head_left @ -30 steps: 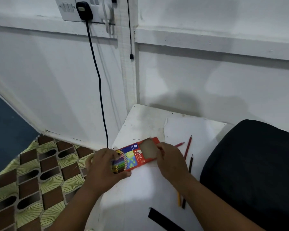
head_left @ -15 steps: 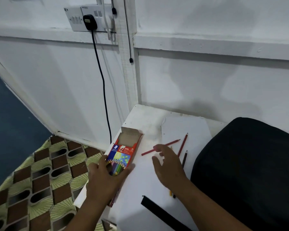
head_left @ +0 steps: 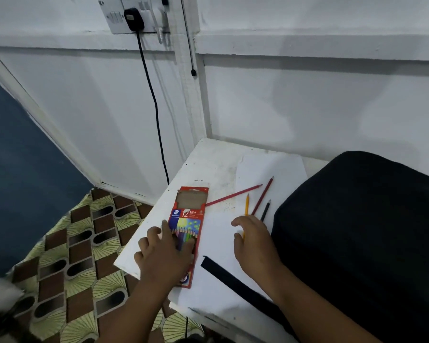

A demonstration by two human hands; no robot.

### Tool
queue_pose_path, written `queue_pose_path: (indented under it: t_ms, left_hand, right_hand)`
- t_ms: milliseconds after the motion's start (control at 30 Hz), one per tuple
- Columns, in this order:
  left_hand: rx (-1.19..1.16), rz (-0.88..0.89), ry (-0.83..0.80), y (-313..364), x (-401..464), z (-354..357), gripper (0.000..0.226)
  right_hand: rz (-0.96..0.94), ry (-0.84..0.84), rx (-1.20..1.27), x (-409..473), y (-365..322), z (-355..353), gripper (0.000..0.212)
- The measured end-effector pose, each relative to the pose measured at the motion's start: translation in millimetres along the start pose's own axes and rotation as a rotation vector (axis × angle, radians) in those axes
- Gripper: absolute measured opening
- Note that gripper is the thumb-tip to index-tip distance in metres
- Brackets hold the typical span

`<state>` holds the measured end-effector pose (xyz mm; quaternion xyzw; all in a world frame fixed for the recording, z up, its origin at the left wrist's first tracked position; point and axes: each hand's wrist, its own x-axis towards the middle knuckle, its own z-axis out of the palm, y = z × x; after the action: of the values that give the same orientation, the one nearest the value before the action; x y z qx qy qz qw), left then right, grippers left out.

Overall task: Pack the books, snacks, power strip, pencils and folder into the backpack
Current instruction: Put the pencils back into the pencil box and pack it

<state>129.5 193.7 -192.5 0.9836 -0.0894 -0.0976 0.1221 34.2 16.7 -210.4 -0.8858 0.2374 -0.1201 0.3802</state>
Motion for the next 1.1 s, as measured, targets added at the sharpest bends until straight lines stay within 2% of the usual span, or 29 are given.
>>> queue_pose_path:
  t_ms: [200, 433, 567, 700, 800, 900, 967, 1100]
  left_hand:
    - [-0.122, 0.25, 0.122, 15, 15, -9, 0.052]
    - [-0.096, 0.641, 0.07, 64, 64, -3, 0.038]
    - [0.043, 0.728, -0.03, 81, 96, 6, 0.042]
    - [0.188, 0.811, -0.051, 85, 117, 10, 0.043]
    - [0.223, 0.842, -0.057, 87, 129, 11, 0.035]
    - [0.211, 0.877, -0.052, 91, 137, 11, 0.03]
    - [0.135, 0.885, -0.051, 93, 139, 9, 0.03]
    - [-0.346, 0.859, -0.184, 88, 139, -9, 0.018]
  right_hand:
    - [0.056, -0.046, -0.054, -3, 4, -9, 0.03]
    - [0.176, -0.003, -0.143, 6, -6, -4, 0.029]
    - [0.296, 0.053, -0.161, 15, -12, 1, 0.026]
    - [0.407, 0.121, -0.178, 19, -20, 5, 0.016]
    - [0.473, 0.177, -0.1, 17, -26, 5, 0.018]
    - [0.521, 0.302, 0.024, 10, -36, 9, 0.022]
    - [0.534, 0.389, 0.104, 5, -42, 12, 0.026]
    - [0.528, 0.506, 0.24, 1, -52, 17, 0.032]
